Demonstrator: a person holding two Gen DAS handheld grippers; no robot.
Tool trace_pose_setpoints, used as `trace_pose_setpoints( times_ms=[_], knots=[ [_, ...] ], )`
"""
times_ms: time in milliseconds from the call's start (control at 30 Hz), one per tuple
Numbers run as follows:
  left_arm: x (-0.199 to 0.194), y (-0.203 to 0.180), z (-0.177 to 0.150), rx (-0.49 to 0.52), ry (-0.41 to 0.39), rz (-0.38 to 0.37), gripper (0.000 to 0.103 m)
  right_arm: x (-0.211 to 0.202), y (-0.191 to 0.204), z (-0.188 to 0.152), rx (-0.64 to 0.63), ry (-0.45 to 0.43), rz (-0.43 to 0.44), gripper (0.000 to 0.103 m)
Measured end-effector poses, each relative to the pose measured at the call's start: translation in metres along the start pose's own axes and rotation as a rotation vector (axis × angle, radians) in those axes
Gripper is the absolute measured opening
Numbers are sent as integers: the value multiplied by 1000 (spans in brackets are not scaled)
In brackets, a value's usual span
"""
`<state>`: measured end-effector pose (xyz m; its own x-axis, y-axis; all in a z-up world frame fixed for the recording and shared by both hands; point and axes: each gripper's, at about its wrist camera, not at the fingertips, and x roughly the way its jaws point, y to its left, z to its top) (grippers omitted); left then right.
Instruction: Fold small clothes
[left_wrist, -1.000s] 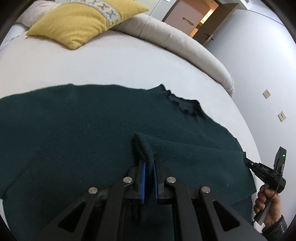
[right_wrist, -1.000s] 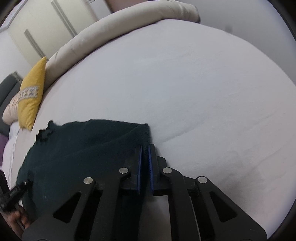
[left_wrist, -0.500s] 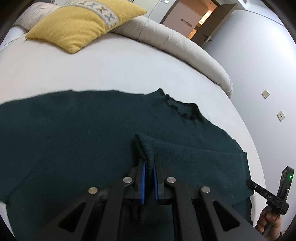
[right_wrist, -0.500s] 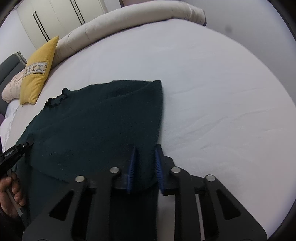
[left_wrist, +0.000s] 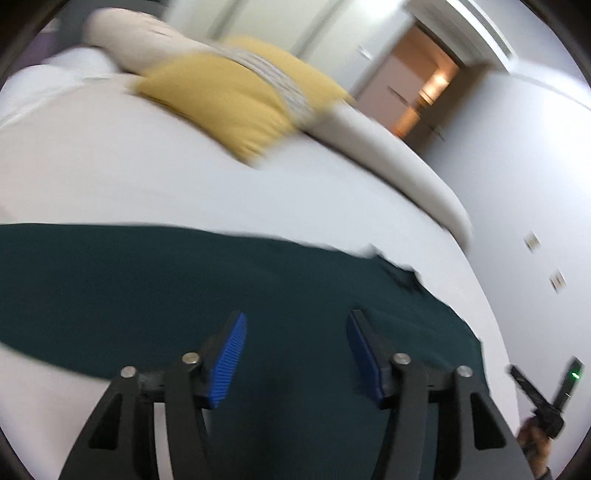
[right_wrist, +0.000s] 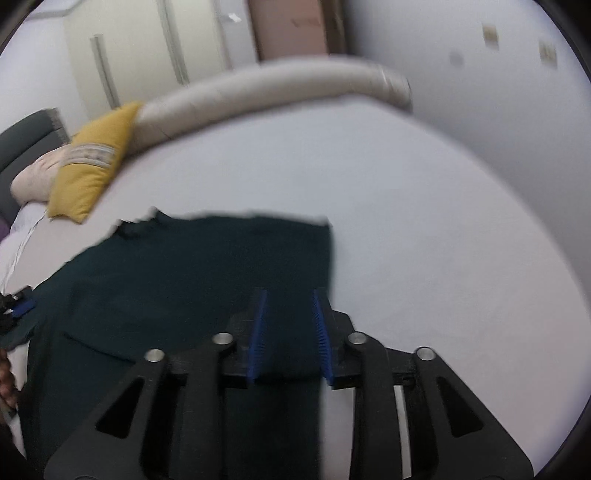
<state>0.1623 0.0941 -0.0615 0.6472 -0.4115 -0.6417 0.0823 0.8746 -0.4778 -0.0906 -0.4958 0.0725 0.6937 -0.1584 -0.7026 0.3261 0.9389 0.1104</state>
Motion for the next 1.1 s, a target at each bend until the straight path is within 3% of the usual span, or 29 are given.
trace_pose_setpoints(
  times_ms=[67, 100, 167, 267, 333, 400, 467, 533, 567, 633, 700, 900, 1100],
  knots=[
    [-34, 58, 8, -79, -49, 97, 61, -30, 30, 1, -59, -115, 3, 81],
    [-49, 86, 10, -124, -74, 142, 61, -41, 43, 0, -77, -174, 12, 90],
    [-84, 154, 14, -239, -124, 256, 62, -59, 72, -3, -134, -245, 45, 94],
    [-117, 220, 16, -328, -179, 404, 71, -59, 109, -3, -175, -186, 166, 94],
    [-124, 260, 16, -381, -165, 493, 76, -58, 124, -6, -168, -142, 230, 94],
    [-122, 288, 13, -448, -137, 494, 76, -52, 141, -9, -175, -67, 305, 93],
    [-119, 297, 12, -464, -135, 467, 76, -47, 153, -14, -173, -22, 325, 91],
    [-115, 293, 18, -433, -130, 473, 74, -42, 162, -18, -167, 12, 344, 84],
    [-111, 290, 20, -427, -125, 456, 68, -38, 165, -20, -154, 32, 351, 79],
    [-103, 289, 27, -427, -97, 416, 28, -34, 166, -22, -131, 61, 359, 78],
    [-95, 284, 34, -418, -73, 398, 19, -33, 167, -27, -121, 65, 347, 78],
    [-103, 235, 47, -351, -125, 341, 15, -36, 144, -33, -61, 61, 341, 78],
    [-72, 87, 48, -94, -88, 156, 14, -23, 107, -40, 45, 93, 361, 78]
  ],
)
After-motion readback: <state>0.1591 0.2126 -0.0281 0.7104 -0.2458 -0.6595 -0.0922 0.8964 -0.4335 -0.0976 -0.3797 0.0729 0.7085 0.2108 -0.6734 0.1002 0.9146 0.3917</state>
